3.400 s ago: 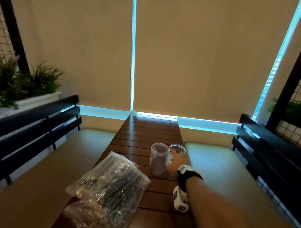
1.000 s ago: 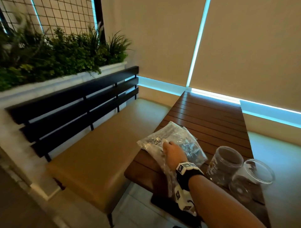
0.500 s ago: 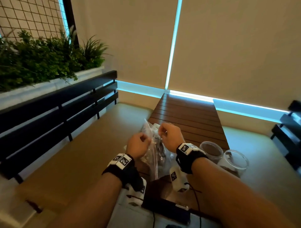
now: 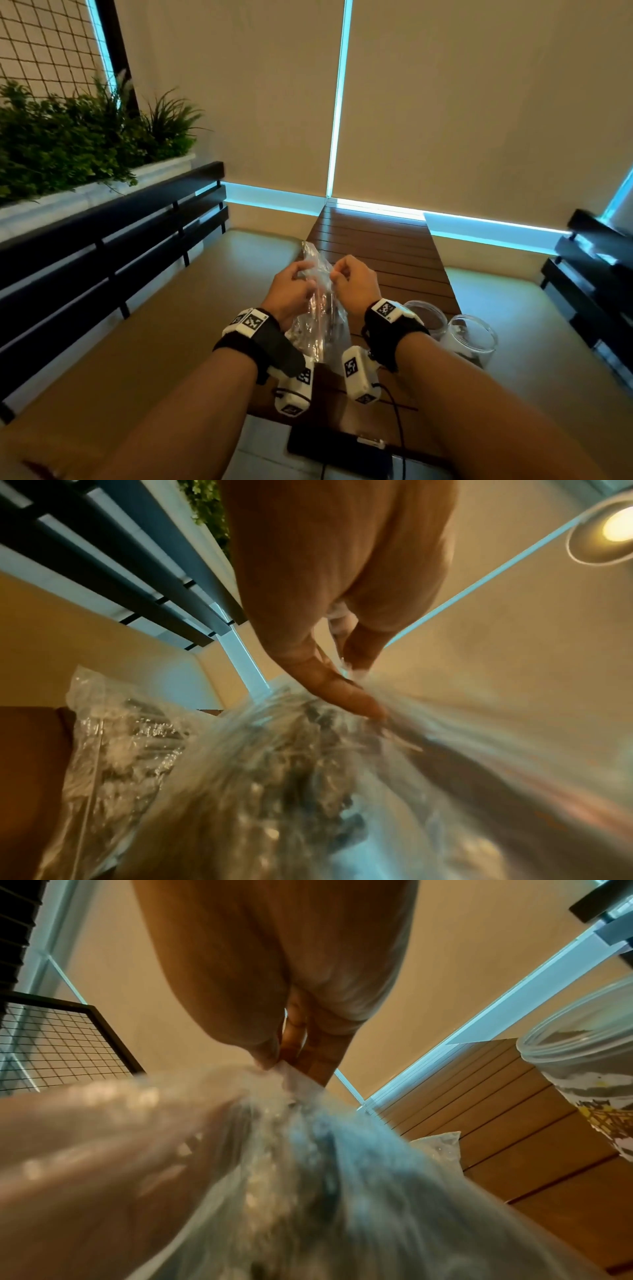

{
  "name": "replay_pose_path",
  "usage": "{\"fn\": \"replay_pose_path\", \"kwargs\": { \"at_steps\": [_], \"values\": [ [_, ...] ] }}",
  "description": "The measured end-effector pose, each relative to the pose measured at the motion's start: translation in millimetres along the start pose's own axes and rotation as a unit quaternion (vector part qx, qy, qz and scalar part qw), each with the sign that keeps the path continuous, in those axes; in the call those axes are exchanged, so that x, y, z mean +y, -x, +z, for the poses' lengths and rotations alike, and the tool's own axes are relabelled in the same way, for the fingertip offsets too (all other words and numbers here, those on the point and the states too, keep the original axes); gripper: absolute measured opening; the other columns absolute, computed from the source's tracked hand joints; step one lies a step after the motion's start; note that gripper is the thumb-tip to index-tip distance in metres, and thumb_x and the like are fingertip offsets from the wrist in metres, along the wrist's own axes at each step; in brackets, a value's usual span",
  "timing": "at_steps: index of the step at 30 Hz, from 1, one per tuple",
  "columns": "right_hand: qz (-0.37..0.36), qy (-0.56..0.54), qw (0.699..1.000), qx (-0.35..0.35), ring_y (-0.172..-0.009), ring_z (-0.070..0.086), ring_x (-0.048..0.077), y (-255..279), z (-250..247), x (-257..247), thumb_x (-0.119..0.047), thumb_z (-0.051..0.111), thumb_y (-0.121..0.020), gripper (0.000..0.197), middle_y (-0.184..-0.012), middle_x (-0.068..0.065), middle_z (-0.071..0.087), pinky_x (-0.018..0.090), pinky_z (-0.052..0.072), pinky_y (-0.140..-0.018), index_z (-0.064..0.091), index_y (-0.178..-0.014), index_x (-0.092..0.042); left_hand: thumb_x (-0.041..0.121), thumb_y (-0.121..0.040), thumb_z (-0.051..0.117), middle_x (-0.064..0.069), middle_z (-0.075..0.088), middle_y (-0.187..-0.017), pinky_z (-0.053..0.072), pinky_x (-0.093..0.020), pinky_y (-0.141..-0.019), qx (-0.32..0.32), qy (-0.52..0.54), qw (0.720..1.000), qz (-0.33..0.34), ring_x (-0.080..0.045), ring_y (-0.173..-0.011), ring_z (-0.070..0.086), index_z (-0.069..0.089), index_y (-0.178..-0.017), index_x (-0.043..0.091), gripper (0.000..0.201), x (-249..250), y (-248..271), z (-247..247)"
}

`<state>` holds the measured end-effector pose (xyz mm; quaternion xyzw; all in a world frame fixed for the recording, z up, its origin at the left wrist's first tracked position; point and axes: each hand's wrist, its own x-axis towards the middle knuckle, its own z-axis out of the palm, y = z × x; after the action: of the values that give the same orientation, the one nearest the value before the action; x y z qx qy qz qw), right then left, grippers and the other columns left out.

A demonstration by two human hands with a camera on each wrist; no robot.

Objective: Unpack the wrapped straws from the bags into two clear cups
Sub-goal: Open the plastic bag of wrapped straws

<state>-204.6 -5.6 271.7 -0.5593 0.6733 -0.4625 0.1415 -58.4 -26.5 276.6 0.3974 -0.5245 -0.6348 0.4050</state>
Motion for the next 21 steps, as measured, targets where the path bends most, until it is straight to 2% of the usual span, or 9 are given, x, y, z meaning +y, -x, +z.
{"fn": "replay_pose_path", "kwargs": {
  "at_steps": [2,5,6,9,10,12,14,17,21],
  "values": [
    [0.016,-0.023,1.000,-0.005,-0.077,0.061,0.017,3,1,-1,-0.025,0.057,-0.092,0.007,-0.085,-0.002,0.064,0.040,0.056,-0.075,0.058,-0.087,-0.020,-0.008,-0.086,0.056,-0.016,0.064,-0.116,0.057,-0.034,-0.066,-0.007,-0.004,1.000,0.000,-0.028,-0.094,0.066,0.058,-0.127,0.016,0.047,2,1,3],
    [0.035,-0.051,0.997,-0.046,-0.080,0.063,0.014,5,-3,-6,-0.054,0.053,-0.091,0.032,-0.089,-0.003,0.066,0.034,0.053,-0.074,0.058,-0.093,-0.022,-0.005,-0.086,0.062,-0.018,0.070,-0.103,0.057,-0.044,-0.081,0.002,-0.021,1.000,0.006,-0.026,-0.086,0.069,0.066,-0.112,0.008,0.029,4,-1,7],
    [0.030,-0.048,0.997,-0.059,-0.083,0.064,0.013,5,-4,-6,-0.056,0.055,-0.089,0.034,-0.090,-0.005,0.068,0.032,0.054,-0.075,0.060,-0.095,-0.023,-0.004,-0.085,0.065,-0.019,0.071,-0.099,0.057,-0.044,-0.080,0.013,-0.030,0.999,0.010,-0.026,-0.082,0.069,0.067,-0.106,0.004,0.022,5,-2,6],
    [0.020,-0.057,0.995,-0.077,-0.082,0.068,0.014,3,-5,-2,-0.036,0.064,-0.089,0.016,-0.090,-0.004,0.070,0.030,0.058,-0.075,0.065,-0.096,-0.021,0.000,-0.083,0.071,-0.015,0.070,-0.083,0.054,-0.030,-0.057,0.031,-0.046,0.998,0.017,-0.021,-0.068,0.066,0.066,-0.090,0.000,0.009,5,-4,2],
    [0.026,-0.075,0.994,-0.077,-0.080,0.070,0.016,3,-6,-2,-0.030,0.064,-0.090,0.012,-0.088,-0.001,0.071,0.032,0.060,-0.074,0.067,-0.095,-0.019,0.000,-0.082,0.071,-0.014,0.067,-0.079,0.051,-0.028,-0.053,0.033,-0.050,0.998,0.016,-0.021,-0.065,0.062,0.064,-0.087,0.001,0.008,5,-5,1],
    [0.042,-0.099,0.992,-0.072,-0.074,0.070,0.015,3,-7,-1,-0.024,0.061,-0.092,0.011,-0.082,0.000,0.071,0.034,0.061,-0.073,0.069,-0.090,-0.017,0.003,-0.081,0.074,-0.014,0.064,-0.077,0.051,-0.031,-0.058,0.020,-0.045,0.999,0.004,-0.023,-0.067,0.058,0.063,-0.082,0.004,0.011,4,-6,-2],
    [0.038,-0.074,0.994,-0.065,-0.069,0.066,0.011,2,-9,0,-0.023,0.057,-0.094,0.014,-0.078,-0.002,0.070,0.031,0.059,-0.072,0.067,-0.086,-0.018,0.010,-0.084,0.074,-0.012,0.065,-0.080,0.052,-0.033,-0.065,-0.008,-0.035,0.999,-0.009,-0.022,-0.071,0.059,0.066,-0.086,0.003,0.011,7,-4,-5],
    [0.019,-0.052,0.997,-0.057,-0.074,0.065,0.013,2,-10,1,-0.031,0.054,-0.094,0.020,-0.080,-0.004,0.069,0.034,0.056,-0.074,0.067,-0.082,-0.022,0.013,-0.091,0.066,-0.010,0.069,-0.089,0.055,-0.033,-0.073,-0.043,-0.034,0.998,-0.027,-0.020,-0.081,0.064,0.069,-0.103,0.001,0.018,13,-3,-12],
    [0.000,-0.028,0.997,-0.079,-0.063,0.055,0.005,6,-10,-9,-0.051,0.061,-0.088,0.033,-0.072,-0.006,0.067,0.028,0.050,-0.067,0.070,-0.079,-0.021,0.003,-0.088,0.066,-0.011,0.072,-0.090,0.058,-0.030,-0.067,-0.062,-0.040,0.997,-0.032,-0.020,-0.080,0.069,0.067,-0.106,-0.003,0.019,21,-1,-18]
  ]
}}
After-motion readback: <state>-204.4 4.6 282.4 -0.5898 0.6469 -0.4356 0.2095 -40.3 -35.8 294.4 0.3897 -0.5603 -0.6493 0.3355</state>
